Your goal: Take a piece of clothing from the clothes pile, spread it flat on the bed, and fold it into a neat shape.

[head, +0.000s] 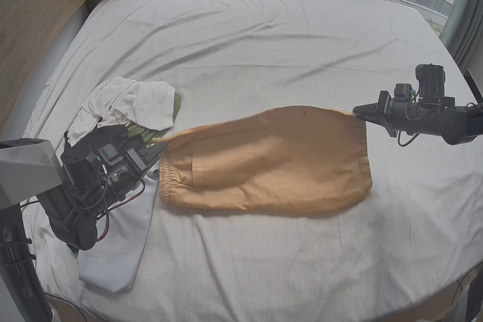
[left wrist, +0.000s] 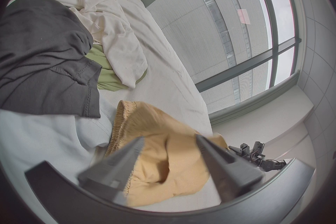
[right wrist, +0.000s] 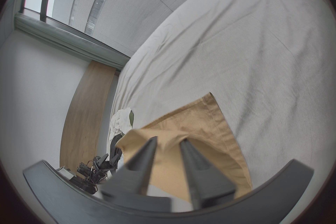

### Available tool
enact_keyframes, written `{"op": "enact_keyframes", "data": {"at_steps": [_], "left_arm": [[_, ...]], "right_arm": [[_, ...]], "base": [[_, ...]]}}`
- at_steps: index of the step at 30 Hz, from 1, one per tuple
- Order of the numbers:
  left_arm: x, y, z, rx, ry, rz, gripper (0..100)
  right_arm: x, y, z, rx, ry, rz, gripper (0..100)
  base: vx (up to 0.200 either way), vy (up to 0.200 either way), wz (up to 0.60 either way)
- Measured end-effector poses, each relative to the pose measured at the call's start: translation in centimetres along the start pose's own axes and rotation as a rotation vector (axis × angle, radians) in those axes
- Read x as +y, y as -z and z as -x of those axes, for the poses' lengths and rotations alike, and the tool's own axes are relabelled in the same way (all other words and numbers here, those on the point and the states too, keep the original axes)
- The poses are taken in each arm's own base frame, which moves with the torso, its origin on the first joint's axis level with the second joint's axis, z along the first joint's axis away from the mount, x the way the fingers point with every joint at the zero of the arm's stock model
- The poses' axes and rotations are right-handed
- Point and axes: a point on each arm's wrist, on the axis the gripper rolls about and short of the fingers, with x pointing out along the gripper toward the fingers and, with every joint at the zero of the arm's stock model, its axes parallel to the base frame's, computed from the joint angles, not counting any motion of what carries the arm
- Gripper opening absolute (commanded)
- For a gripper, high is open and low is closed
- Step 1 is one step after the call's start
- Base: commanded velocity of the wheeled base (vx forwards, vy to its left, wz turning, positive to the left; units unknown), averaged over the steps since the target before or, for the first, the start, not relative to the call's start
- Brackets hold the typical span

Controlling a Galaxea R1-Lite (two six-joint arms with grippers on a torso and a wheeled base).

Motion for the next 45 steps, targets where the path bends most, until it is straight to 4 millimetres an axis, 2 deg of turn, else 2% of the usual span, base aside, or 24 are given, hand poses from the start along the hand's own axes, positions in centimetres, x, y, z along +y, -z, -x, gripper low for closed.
{"op": "enact_keyframes", "data": {"at_steps": [10, 17, 22, 26, 33, 38, 45], "left_arm": [[-0.1, -0.5, -0.2, -0.06, -0.027, -0.007, 100], [-0.8, 0.0, 0.4, -0.035, -0.02, -0.008, 100], [-1.7, 0.5, 1.7, 0.042, 0.024, -0.008, 100], [-2.4, 1.3, 3.1, 0.142, 0.077, -0.029, 100], [-2.8, 3.1, 5.4, 0.264, 0.126, -0.172, 100], [-3.3, 4.2, 6.2, 0.309, 0.141, -0.242, 100], [-3.5, 4.8, 6.6, 0.33, 0.149, -0.263, 100]], "right_arm": [[-0.4, 0.0, -0.2, -0.017, 0.0, 0.002, 100], [-0.2, 0.9, 0.9, 0.0, 0.004, -0.005, 100], [0.0, 2.8, 2.6, 0.039, 0.022, -0.029, 100], [-0.3, 5.2, 4.1, 0.091, 0.054, -0.063, 100], [-1.1, 9.2, 6.3, 0.178, 0.105, -0.116, 100], [-1.7, 10.9, 6.8, 0.222, 0.13, -0.142, 100], [-3.0, 12.1, 6.0, 0.273, 0.163, -0.177, 100]], "base": [[0.0, 0.0, 0.0], [0.0, 0.0, 0.0], [0.0, 0.0, 0.0], [0.0, 0.0, 0.0], [0.0, 0.0, 0.0], [0.0, 0.0, 0.0], [0.0, 0.0, 0.0]]}}
